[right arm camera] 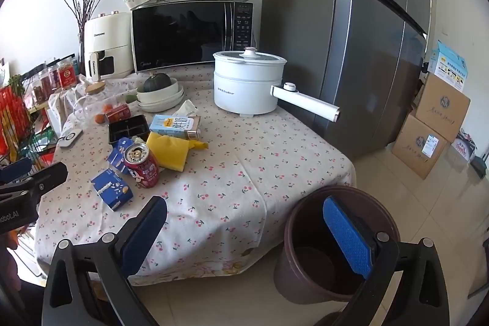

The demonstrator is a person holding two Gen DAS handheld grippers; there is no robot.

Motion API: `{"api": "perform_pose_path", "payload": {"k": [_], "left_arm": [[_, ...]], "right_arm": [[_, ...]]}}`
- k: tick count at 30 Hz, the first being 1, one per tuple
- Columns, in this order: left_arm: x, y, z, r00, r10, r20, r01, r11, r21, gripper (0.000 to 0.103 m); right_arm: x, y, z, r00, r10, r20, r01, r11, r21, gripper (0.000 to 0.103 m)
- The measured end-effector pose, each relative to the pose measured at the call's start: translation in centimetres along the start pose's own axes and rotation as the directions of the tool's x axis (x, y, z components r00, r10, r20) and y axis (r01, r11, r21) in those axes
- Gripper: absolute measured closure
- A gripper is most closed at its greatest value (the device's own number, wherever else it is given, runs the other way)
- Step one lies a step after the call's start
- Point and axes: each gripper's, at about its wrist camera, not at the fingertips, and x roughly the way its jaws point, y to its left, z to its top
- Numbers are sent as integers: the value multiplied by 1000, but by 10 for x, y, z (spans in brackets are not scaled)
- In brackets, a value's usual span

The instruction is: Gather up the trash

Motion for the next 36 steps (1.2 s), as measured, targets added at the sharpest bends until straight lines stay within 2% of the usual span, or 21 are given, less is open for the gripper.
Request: {"api": "perform_pose_path", "payload": {"k": [36], "left_arm": [[3, 3, -6, 1000, 3, -17, -3, 1000, 5, 0]], "right_arm": [[1, 0, -4, 1000, 2, -8, -2, 1000, -3, 0]]}}
